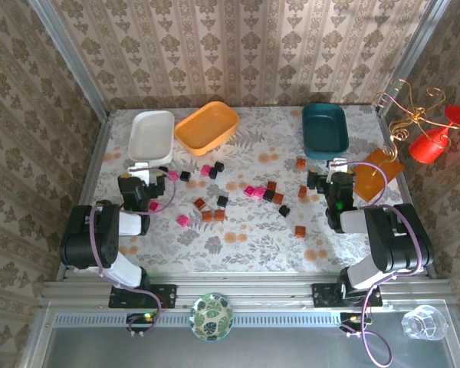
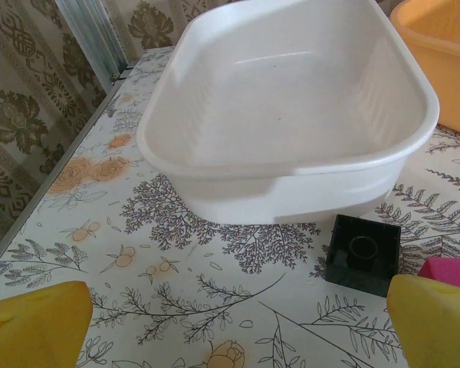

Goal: Sort the legos into containers by color

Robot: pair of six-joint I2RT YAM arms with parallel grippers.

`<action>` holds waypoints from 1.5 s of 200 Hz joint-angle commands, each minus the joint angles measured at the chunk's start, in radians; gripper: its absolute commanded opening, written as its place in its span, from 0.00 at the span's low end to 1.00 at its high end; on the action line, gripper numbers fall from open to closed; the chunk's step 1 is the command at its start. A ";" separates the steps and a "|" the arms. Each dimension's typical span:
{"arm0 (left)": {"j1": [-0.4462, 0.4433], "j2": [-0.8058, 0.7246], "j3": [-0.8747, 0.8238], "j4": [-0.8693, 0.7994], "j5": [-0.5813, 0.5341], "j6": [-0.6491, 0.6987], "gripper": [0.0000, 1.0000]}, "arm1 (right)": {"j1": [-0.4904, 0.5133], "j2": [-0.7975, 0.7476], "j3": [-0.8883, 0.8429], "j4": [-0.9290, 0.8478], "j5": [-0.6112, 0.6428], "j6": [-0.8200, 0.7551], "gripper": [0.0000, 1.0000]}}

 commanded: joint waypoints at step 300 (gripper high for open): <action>0.049 -0.397 0.018 -0.318 -0.019 -0.193 1.00 | 0.061 -0.434 0.050 -0.363 0.113 0.148 1.00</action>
